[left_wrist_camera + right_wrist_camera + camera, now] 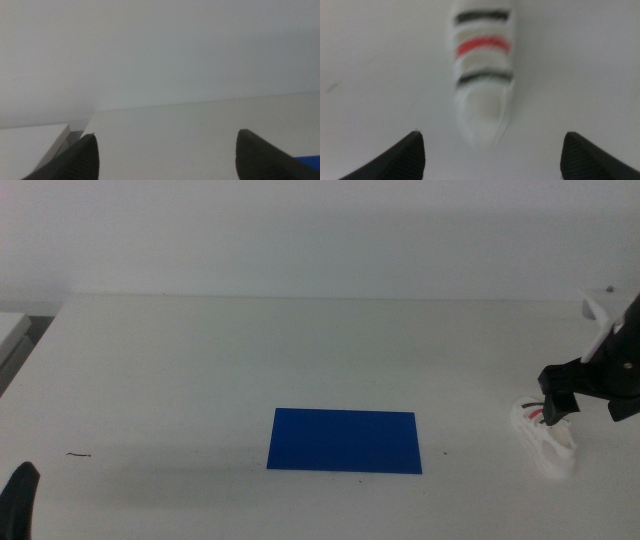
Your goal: Use one arm to grab the shoe from the table and place it on the mat.
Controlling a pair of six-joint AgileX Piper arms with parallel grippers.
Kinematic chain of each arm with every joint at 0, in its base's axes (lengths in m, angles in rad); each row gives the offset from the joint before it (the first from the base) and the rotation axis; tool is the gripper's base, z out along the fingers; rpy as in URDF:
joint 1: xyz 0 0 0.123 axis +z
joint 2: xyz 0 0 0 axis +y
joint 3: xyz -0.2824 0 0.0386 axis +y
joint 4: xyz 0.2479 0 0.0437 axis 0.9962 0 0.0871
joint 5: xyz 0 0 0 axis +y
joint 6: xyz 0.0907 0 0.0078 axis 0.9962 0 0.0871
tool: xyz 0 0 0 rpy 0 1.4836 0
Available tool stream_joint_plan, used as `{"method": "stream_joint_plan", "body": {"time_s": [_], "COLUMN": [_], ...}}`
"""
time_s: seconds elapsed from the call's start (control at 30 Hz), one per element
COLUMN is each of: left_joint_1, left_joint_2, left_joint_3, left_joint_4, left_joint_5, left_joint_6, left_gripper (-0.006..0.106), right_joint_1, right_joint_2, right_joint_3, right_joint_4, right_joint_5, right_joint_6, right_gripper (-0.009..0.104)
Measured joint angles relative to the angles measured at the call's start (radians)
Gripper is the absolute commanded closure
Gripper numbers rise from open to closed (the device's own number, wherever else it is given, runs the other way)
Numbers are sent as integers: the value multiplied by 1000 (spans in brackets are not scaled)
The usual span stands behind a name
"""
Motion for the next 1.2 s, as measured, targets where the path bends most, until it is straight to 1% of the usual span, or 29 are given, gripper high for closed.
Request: {"method": "stream_joint_plan", "body": {"time_s": [0.07, 0.13, 0.23, 0.37, 0.4, 0.47, 0.5, 0.53, 0.6, 0.63, 0.7, 0.73, 0.8, 0.9, 1.03, 1.2], "left_joint_1": [0, 0, 0, 0, 0, 0, 0, 0, 0, 0, 0, 0, 0, 0, 0, 0], "left_joint_2": [0, 0, 0, 0, 0, 0, 0, 0, 0, 0, 0, 0, 0, 0, 0, 0], "left_joint_3": [0, 0, 0, 0, 0, 0, 0, 0, 0, 0, 0, 0, 0, 0, 0, 0], "left_joint_4": [0, 0, 0, 0, 0, 0, 0, 0, 0, 0, 0, 0, 0, 0, 0, 0], "left_joint_5": [0, 0, 0, 0, 0, 0, 0, 0, 0, 0, 0, 0, 0, 0, 0, 0], "left_joint_6": [0, 0, 0, 0, 0, 0, 0, 0, 0, 0, 0, 0, 0, 0, 0, 0], "left_gripper": [7, 7, 7, 7, 7, 7, 7, 7, 7, 7, 7, 7, 7, 7, 7, 7], "right_joint_1": [0, 0, 0, 0, 0, 0, 2, 5, 12, 16, 29, 43, 75, 156, 303, 462], "right_joint_2": [46, 84, 129, 181, 194, 216, 223, 231, 241, 245, 246, 246, 246, 244, 264, 395], "right_joint_3": [-1, -1, -1, -1, -1, -1, -1, -1, -1, -1, -5, -17, -60, -171, -342, -534], "right_joint_4": [-40, -56, -58, -58, -58, -56, -54, -52, -47, -47, -45, -45, -48, -50, -50, -46], "right_joint_5": [-55, -99, -143, -157, -163, -176, -180, -184, -188, -188, -176, -156, -97, -12, 37, 113], "right_joint_6": [29, 43, 50, 52, 52, 52, 52, 52, 52, 52, 55, 55, 63, 101, 198, 339], "right_gripper": [2, 2, 2, 3, 4, 10, 15, 24, 48, 63, 87, 97, 96, 96, 96, 96]}}
